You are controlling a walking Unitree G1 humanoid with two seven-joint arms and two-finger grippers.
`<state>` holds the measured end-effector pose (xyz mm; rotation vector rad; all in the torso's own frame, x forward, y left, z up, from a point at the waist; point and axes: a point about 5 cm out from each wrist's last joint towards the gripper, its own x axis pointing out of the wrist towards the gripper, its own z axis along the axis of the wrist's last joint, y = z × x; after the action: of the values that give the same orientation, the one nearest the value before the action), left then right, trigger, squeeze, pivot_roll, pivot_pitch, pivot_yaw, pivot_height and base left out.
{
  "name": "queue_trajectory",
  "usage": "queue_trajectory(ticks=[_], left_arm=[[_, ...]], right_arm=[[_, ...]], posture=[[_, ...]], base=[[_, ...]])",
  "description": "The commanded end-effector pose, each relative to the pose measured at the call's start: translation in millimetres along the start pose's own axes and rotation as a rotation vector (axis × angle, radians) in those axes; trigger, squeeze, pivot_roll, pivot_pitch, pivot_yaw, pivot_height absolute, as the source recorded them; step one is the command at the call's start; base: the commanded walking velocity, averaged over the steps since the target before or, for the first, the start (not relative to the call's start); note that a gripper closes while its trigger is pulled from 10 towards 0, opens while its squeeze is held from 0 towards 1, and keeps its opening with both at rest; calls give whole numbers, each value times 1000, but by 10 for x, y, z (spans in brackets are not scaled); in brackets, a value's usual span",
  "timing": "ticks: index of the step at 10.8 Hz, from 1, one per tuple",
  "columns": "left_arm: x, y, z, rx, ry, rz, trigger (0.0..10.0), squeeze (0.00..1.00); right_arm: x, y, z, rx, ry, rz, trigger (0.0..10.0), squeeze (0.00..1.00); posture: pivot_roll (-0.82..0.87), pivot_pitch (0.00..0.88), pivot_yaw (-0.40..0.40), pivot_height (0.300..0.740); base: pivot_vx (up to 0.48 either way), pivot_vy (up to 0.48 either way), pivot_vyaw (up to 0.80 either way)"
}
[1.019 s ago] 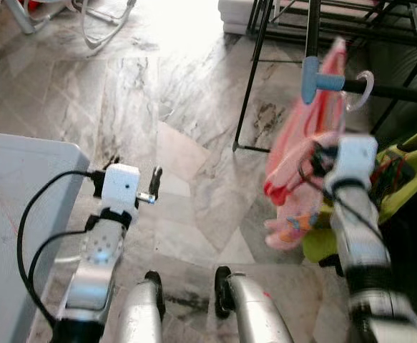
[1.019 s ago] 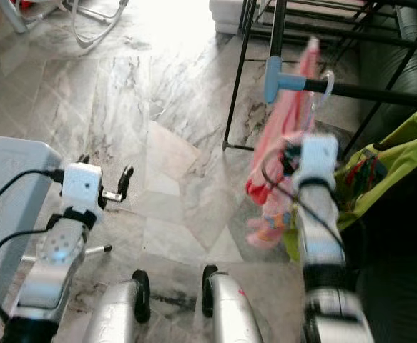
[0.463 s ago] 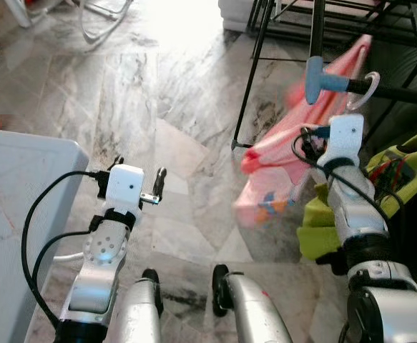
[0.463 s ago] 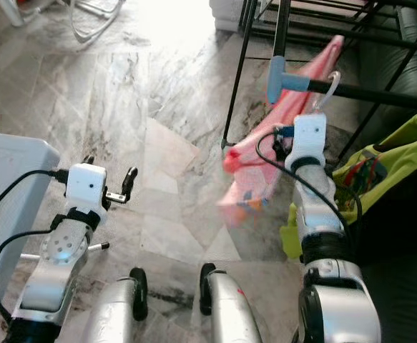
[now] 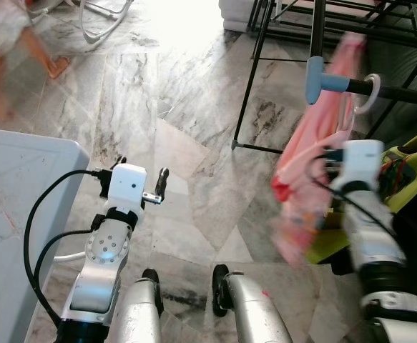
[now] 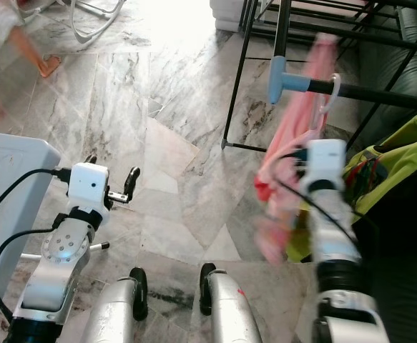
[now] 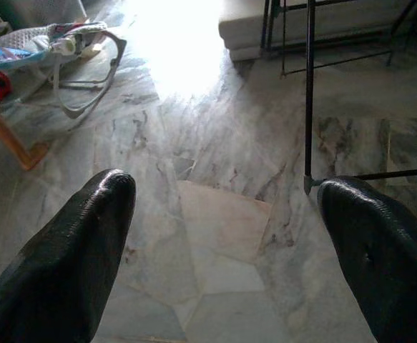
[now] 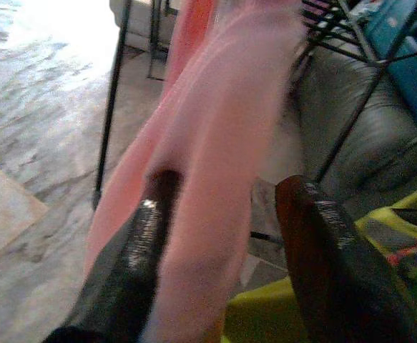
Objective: Hang hanger
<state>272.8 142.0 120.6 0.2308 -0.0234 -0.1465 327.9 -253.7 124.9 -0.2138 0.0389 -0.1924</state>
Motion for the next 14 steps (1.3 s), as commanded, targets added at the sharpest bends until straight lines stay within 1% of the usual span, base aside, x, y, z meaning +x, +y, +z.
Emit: queue_trajectory(ticks=[1,2,4,6,10,12,13,14], left_arm=[[-23,-30,-32,-3,23,-19,10000,0],[-15,-30,-31,-2,24,-18,10000,0],[-27,-9,-47,3,34,12,10000,0],[-34,-13,-58,1,39,10,10000,0],[-14,-41,-48,-5,36,0,10000,0],[-15,-45,-48,-7,36,0,10000,0],[-15,-29,-49,-11,41,16,10000,0],[-15,-24,-45,-11,38,21,10000,0]], right_arm=[[-34,-108,6,1,-4,-38,0,0],[-24,-109,18,5,-2,-36,0,0],[-6,-35,34,12,-5,-16,0,0],[6,15,44,15,-3,-2,0,0],[-3,55,54,9,-15,19,0,0],[-30,49,118,-2,-72,13,0,0],[-78,57,208,-7,-140,0,0,0],[-111,65,252,-7,-176,-7,0,0]], posture=[[10,358,-46,740],[12,356,-47,740],[19,353,-51,740],[19,352,-52,740],[15,349,-50,740],[13,348,-50,740],[12,348,-51,740],[12,348,-51,740]], base=[[0,0,0],[0,0,0],[0,0,0],[0,0,0],[0,0,0],[0,0,0],[0,0,0],[0,0,0]])
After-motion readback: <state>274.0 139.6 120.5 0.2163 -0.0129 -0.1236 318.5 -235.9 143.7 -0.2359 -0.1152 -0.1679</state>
